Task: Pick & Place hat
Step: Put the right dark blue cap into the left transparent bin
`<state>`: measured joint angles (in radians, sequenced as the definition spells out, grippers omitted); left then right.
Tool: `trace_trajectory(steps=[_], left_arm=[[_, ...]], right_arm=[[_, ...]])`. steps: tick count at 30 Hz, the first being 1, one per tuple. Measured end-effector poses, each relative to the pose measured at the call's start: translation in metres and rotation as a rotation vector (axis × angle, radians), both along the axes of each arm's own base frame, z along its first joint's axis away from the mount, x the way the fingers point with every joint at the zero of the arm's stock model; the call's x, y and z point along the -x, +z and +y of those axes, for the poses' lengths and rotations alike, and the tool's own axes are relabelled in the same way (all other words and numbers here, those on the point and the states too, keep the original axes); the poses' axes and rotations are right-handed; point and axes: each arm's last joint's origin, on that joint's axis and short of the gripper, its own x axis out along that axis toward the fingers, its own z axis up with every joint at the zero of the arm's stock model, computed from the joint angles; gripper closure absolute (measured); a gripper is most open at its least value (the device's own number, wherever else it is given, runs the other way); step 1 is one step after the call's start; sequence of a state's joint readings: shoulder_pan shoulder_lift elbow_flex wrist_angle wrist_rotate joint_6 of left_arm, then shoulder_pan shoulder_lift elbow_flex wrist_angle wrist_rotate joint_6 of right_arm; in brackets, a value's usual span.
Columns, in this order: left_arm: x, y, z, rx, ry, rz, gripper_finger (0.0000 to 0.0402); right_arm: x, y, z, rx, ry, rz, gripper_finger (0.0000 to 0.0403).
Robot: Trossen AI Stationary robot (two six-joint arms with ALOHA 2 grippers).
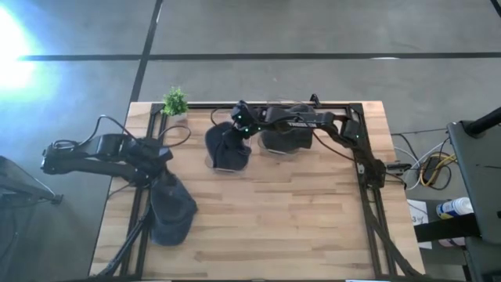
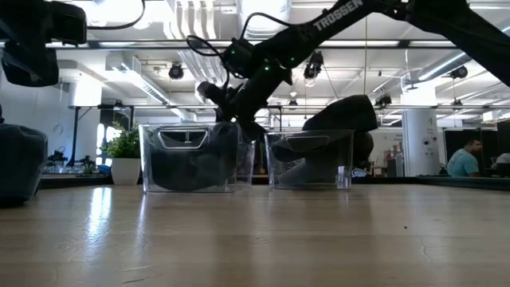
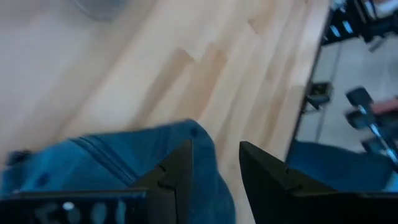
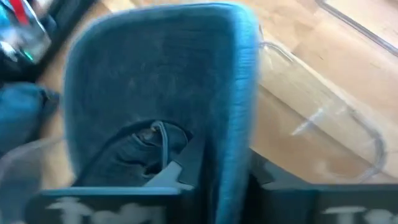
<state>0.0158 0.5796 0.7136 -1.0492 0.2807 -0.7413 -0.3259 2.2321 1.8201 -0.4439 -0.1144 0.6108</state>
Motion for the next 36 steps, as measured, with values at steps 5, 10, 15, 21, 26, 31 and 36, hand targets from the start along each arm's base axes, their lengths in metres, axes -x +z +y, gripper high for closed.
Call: trace_trajectory(steps=[5, 10, 15, 21, 26, 31, 36], left_arm=[[0.002, -0.003, -0.002, 0.001, -0.109, 0.032, 0.0278], [-0.001, -0.011, -0.002, -0.172, -0.345, 0.073, 0.0278], [-0.023, -0.017, -0.001, -0.3, -0.513, 0.051, 0.0278], [-0.046, -0.032, -0.003, -0.233, -0.6, 0.13, 0.0278], [-0.058, -0.033, -0.003, -0.242, -0.659, 0.151, 0.0278], [-0.066, -0.025, -0.005, -0.352, -0.732, 0.137, 0.0278], [-0.074, -0.03, -0.004, -0.437, -0.817, 0.171, 0.0276]], right_arm=[[-0.004, 0.018, 0.0, 0.091, 0.105, 0.038, 0.0267], [-0.009, 0.055, 0.011, 0.272, 0.306, 0.02, 0.0197], [-0.009, 0.078, 0.029, 0.373, 0.478, 0.054, 0.0159], [-0.009, 0.084, 0.037, 0.423, 0.506, 0.088, 0.0145], [-0.011, 0.046, 0.029, 0.354, 0.451, 0.175, 0.0147], [-0.011, 0.039, 0.033, 0.41, 0.45, 0.222, 0.0148], [-0.01, 0.05, 0.038, 0.422, 0.469, 0.195, 0.0147]])
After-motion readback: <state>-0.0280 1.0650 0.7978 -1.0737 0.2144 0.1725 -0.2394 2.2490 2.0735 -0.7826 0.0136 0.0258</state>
